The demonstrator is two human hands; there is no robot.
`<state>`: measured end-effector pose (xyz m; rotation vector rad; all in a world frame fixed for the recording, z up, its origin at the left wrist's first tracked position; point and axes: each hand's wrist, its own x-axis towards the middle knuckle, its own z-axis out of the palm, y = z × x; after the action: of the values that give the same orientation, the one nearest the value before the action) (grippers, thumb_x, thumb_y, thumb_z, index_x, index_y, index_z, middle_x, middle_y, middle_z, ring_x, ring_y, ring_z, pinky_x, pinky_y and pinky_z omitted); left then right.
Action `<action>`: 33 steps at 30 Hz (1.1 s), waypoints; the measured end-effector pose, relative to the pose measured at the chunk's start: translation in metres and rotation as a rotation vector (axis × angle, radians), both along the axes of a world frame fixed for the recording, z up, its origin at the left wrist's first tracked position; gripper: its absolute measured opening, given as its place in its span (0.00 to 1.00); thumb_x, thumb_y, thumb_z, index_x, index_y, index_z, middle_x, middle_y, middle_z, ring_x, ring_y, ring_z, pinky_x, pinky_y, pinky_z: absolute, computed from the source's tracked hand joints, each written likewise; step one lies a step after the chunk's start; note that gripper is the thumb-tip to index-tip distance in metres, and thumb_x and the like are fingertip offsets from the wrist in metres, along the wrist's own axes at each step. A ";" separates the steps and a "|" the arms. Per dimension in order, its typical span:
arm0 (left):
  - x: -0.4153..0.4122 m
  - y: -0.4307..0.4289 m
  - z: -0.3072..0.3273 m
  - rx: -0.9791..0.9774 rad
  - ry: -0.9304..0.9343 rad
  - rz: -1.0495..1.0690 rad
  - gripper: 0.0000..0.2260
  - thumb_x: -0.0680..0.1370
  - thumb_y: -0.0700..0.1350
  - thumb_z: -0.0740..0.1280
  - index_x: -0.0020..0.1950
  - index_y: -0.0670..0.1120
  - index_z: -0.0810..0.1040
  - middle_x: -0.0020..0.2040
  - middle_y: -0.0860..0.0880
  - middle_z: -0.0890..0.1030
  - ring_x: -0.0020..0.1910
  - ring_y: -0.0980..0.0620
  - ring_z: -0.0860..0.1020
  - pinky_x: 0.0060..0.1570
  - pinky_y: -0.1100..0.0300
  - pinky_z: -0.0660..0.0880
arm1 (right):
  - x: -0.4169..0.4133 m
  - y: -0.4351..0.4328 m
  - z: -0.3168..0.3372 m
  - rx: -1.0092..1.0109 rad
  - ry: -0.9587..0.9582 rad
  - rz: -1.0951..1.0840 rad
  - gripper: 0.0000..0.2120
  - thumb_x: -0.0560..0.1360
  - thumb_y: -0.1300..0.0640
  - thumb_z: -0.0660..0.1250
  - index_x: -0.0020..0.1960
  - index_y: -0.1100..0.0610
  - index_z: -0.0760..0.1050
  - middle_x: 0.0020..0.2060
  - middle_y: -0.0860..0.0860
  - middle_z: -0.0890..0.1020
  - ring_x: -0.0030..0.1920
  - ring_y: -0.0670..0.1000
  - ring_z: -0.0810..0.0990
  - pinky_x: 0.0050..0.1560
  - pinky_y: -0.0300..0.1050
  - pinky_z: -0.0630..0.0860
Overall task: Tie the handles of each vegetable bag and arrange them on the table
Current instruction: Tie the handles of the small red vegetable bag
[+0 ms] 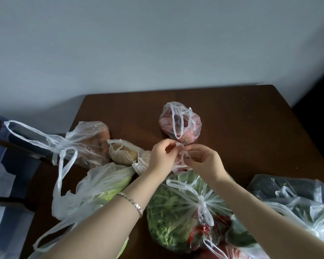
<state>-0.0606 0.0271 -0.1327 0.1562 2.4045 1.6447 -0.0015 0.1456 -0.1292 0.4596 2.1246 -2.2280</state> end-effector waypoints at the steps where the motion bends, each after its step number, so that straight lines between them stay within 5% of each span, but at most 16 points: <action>1: 0.000 0.002 -0.001 0.021 -0.060 0.022 0.06 0.74 0.40 0.68 0.38 0.47 0.79 0.34 0.55 0.79 0.31 0.64 0.77 0.30 0.76 0.70 | 0.001 0.001 -0.001 -0.010 0.012 -0.009 0.10 0.70 0.75 0.66 0.49 0.66 0.78 0.30 0.44 0.84 0.32 0.40 0.81 0.33 0.30 0.76; 5: 0.000 0.004 -0.006 0.094 -0.205 0.116 0.10 0.74 0.41 0.70 0.34 0.51 0.78 0.32 0.55 0.80 0.30 0.62 0.77 0.29 0.75 0.71 | 0.003 0.002 -0.006 0.122 0.046 0.030 0.13 0.69 0.75 0.66 0.47 0.61 0.81 0.37 0.45 0.84 0.37 0.36 0.81 0.40 0.27 0.75; 11: -0.002 0.009 -0.006 0.125 -0.286 0.178 0.09 0.73 0.40 0.69 0.34 0.47 0.77 0.27 0.53 0.78 0.24 0.62 0.74 0.25 0.73 0.69 | -0.002 0.002 -0.005 0.377 0.107 -0.075 0.08 0.69 0.60 0.72 0.38 0.47 0.80 0.28 0.37 0.82 0.33 0.40 0.80 0.37 0.29 0.74; 14: -0.008 0.008 -0.007 0.038 -0.234 0.243 0.08 0.73 0.40 0.67 0.34 0.45 0.75 0.28 0.52 0.77 0.24 0.61 0.74 0.24 0.74 0.68 | -0.005 0.000 0.000 0.372 0.129 -0.072 0.05 0.73 0.59 0.68 0.38 0.52 0.77 0.33 0.44 0.80 0.33 0.39 0.78 0.33 0.28 0.71; 16: -0.017 0.007 -0.009 0.002 -0.202 0.315 0.07 0.73 0.40 0.66 0.35 0.44 0.74 0.32 0.49 0.79 0.31 0.57 0.78 0.32 0.71 0.74 | -0.007 0.004 0.000 0.433 0.109 -0.063 0.07 0.75 0.60 0.65 0.39 0.57 0.77 0.37 0.48 0.78 0.36 0.42 0.76 0.36 0.30 0.70; 19: -0.034 0.007 -0.013 0.023 -0.240 0.435 0.06 0.75 0.42 0.65 0.38 0.44 0.74 0.39 0.44 0.82 0.39 0.47 0.80 0.43 0.55 0.78 | -0.015 0.014 -0.005 0.090 0.003 -0.192 0.11 0.76 0.63 0.60 0.38 0.60 0.77 0.36 0.52 0.77 0.39 0.48 0.74 0.43 0.36 0.69; 23: -0.055 0.024 -0.008 0.676 -0.675 0.686 0.11 0.79 0.38 0.57 0.37 0.42 0.71 0.33 0.43 0.78 0.31 0.49 0.78 0.36 0.55 0.78 | -0.031 0.021 -0.013 -0.661 -0.108 -0.409 0.18 0.75 0.65 0.57 0.27 0.58 0.72 0.23 0.50 0.74 0.32 0.50 0.73 0.44 0.42 0.70; 26: -0.079 0.021 -0.024 0.955 -0.832 0.851 0.12 0.72 0.32 0.46 0.34 0.43 0.63 0.21 0.46 0.71 0.17 0.53 0.69 0.21 0.66 0.70 | -0.037 0.033 -0.034 -0.845 -0.235 -0.559 0.18 0.75 0.62 0.57 0.27 0.54 0.59 0.17 0.47 0.61 0.22 0.47 0.62 0.32 0.39 0.64; 30: -0.098 -0.008 -0.048 0.696 -0.797 0.706 0.05 0.66 0.37 0.50 0.32 0.45 0.60 0.15 0.51 0.65 0.09 0.57 0.59 0.16 0.75 0.53 | -0.033 0.062 -0.069 -0.491 -0.497 -0.628 0.15 0.73 0.65 0.60 0.30 0.55 0.62 0.15 0.46 0.60 0.16 0.44 0.57 0.18 0.34 0.53; 33: -0.099 -0.012 -0.064 0.170 -0.578 0.515 0.12 0.78 0.36 0.50 0.39 0.44 0.70 0.28 0.47 0.71 0.17 0.54 0.68 0.22 0.65 0.68 | -0.035 0.060 -0.073 -0.035 -0.529 -0.565 0.13 0.72 0.63 0.63 0.30 0.59 0.66 0.21 0.52 0.66 0.23 0.49 0.64 0.24 0.41 0.62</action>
<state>-0.1595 0.0149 -0.1966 -0.8575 1.9437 1.7649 -0.0366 0.2057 -0.2026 1.6048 1.8129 -2.0180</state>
